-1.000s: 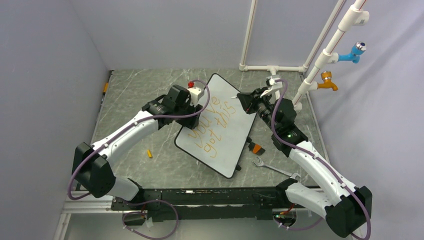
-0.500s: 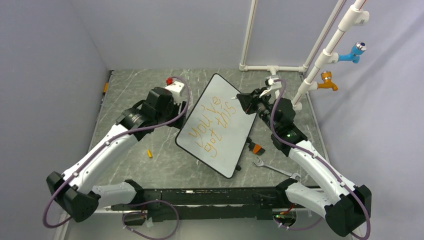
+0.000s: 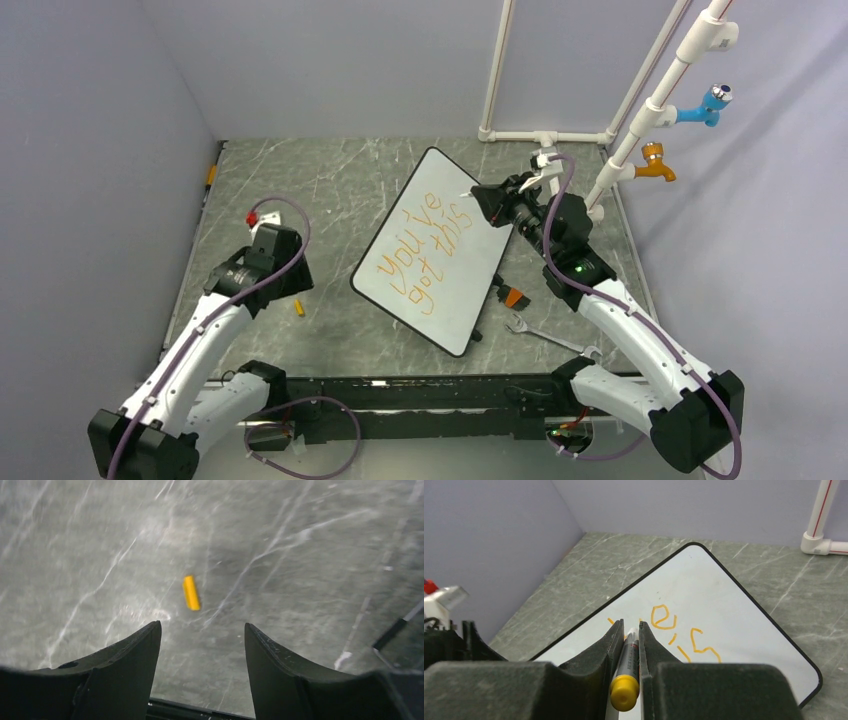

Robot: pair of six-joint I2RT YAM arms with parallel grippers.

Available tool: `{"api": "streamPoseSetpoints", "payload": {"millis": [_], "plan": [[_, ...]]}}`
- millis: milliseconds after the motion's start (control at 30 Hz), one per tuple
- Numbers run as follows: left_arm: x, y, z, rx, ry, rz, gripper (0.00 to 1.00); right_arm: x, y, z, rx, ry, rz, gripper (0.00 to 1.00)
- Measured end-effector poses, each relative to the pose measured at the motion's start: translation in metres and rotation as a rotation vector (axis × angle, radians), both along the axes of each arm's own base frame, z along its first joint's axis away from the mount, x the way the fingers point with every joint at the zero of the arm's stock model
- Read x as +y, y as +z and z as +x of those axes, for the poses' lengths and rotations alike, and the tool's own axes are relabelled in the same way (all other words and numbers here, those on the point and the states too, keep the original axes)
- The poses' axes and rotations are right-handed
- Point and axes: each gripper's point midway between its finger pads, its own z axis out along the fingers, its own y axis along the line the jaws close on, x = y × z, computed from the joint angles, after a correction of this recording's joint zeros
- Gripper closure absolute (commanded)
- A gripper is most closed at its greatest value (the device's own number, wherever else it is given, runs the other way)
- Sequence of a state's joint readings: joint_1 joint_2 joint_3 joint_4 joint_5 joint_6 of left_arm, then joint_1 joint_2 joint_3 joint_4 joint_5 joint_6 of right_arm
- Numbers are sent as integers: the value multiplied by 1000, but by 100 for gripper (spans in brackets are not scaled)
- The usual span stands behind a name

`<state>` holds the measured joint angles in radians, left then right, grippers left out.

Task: Write a sentence on the whiteboard
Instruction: Pick up the pen cap from the center of the board.

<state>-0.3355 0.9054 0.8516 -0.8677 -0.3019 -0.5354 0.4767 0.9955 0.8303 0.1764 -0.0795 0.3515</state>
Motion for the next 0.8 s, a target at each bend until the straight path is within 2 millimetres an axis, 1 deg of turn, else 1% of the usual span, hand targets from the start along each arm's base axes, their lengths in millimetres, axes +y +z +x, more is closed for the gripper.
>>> {"api": "streamPoseSetpoints", "payload": {"millis": [100,200,333,533,633,733,800], "plan": [[11,-27,-13,66,101,-7,37,2,0,-1,4,10,7,100],[16,-50,-22,110,175,-29,40,3,1,-2,7,16,13,100],[18,-72,-26,153,244,-46,43,4,1,-4,10,27,16,100],[20,-95,-20,181,299,-77,48,5,2,-5,9,34,18,100],[19,-102,-14,191,308,-101,51,5,2,-6,7,34,18,100],[16,-106,-7,188,307,-122,58,5,3,-6,6,34,19,100],[14,-110,-5,192,305,-135,60,5,3,-6,6,34,19,100]]}}
